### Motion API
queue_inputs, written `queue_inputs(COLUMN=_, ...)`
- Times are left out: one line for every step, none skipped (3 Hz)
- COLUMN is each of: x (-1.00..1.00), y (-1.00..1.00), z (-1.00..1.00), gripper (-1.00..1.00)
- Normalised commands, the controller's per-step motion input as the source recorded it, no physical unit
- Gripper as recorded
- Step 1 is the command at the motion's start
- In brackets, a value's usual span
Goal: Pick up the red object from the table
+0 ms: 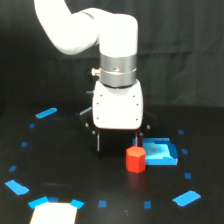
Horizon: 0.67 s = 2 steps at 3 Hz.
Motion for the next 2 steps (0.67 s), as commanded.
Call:
queue_inputs(x=0.43, y=-1.0, z=-0.38, gripper=1.0)
queue_inputs(x=0.23, y=-0.93, z=-0.3, gripper=1.0)
